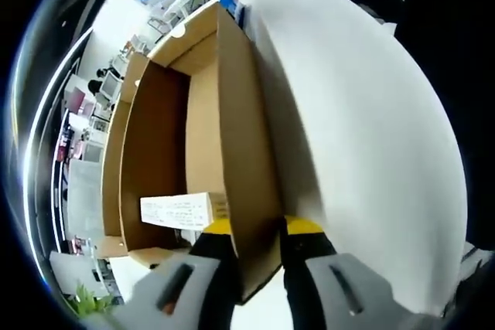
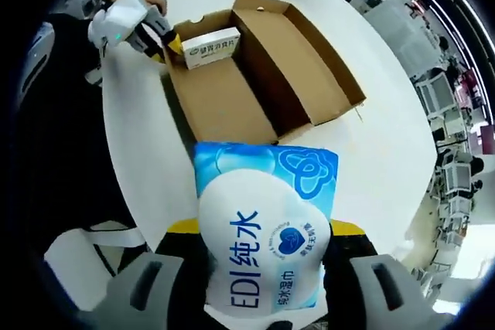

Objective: Operate the shoe box by opening the lid, removing the specified soft item, and placing it in the target area until the item is outside and the box remains undamaged.

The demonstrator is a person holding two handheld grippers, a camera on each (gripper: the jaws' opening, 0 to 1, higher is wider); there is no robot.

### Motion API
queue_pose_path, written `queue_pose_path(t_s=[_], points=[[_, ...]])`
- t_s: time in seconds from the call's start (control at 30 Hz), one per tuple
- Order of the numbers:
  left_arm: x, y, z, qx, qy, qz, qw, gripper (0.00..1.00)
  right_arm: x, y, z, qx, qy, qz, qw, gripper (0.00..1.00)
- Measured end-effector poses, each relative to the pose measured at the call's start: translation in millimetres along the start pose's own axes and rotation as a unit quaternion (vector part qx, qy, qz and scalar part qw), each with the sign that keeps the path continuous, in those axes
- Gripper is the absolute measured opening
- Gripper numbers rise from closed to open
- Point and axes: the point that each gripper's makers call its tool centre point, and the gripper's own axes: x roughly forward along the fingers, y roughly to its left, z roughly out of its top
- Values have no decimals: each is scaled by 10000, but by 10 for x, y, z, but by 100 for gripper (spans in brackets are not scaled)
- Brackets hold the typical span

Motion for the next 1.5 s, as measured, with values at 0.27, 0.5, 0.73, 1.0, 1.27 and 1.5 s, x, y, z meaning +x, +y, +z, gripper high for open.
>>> queue_pose_path(t_s=[0.27,0.5,0.73,1.0,1.27,1.5], points=[[4,1,-4,-181,96,31,9998,18,82,-119,-169,-646,-26,121,9978,58],[3,-1,-9,-387,139,59,9991,19,210,-162,-274,-925,-8,259,9954,58],[12,1,-25,-526,205,77,9984,19,324,-222,-327,-1143,130,370,9927,58],[23,11,-40,-592,239,66,9979,19,552,-297,-476,-1267,464,432,9899,57],[27,19,-49,-596,248,61,9979,19,646,-297,-481,-1276,349,591,9895,55],[28,23,-54,-596,259,65,9979,19,665,-272,-481,-1303,367,607,9889,56]])
